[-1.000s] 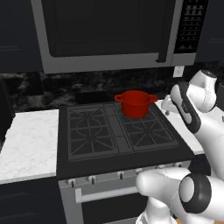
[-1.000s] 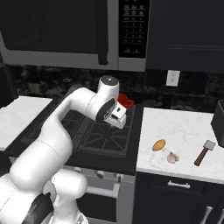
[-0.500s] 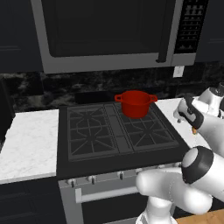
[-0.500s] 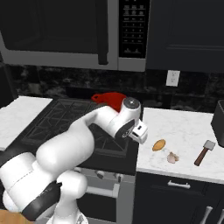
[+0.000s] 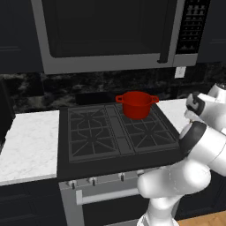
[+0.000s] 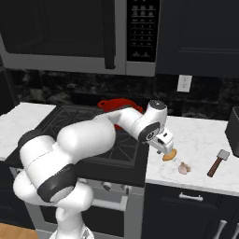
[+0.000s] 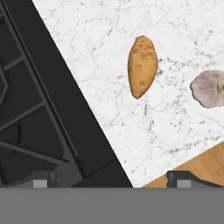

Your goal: Put the garlic and potato in the pot. Retrieve the spatula and lightly stir the vegetables in the pot.

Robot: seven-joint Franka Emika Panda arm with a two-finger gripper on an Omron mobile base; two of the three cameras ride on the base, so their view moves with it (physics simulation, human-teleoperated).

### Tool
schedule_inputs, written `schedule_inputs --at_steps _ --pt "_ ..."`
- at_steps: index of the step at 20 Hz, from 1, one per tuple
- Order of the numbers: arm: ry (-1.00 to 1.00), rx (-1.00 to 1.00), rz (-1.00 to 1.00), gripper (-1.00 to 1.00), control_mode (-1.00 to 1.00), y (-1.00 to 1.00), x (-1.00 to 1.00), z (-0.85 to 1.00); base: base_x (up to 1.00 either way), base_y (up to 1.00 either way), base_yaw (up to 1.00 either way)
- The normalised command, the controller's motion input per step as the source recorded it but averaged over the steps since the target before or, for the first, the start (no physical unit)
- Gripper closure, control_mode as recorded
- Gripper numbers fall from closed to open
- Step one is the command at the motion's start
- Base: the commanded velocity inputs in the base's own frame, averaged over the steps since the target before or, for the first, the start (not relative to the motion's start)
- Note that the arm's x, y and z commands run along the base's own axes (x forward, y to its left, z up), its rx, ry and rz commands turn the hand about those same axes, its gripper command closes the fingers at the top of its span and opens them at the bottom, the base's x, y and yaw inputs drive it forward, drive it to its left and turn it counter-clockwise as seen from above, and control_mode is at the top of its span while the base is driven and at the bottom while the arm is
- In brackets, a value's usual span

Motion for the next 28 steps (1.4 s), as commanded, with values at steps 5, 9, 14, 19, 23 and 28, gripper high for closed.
schedule_inputs --at_steps 5,9,14,19,23,28 --pt "0.11 -0.02 -0.03 -1.0 -1.0 -0.5 0.23 -0.18 0.0 0.0 0.0" --pt "0.01 0.03 0.0 -1.0 -1.0 -0.3 0.19 -0.23 0.0 0.0 0.0" --pt "0.05 0.01 0.0 -1.0 -1.0 -0.31 0.24 -0.33 0.0 0.0 0.0" --pt "0.05 0.0 0.0 -1.0 -1.0 -0.12 0.33 -0.43 0.0 0.0 0.0" --pt "0.03 0.0 0.0 -1.0 -1.0 -0.05 0.35 -0.34 0.0 0.0 0.0" --pt "0.03 0.0 0.0 -1.0 -1.0 -0.11 0.29 -0.34 0.0 0.0 0.0"
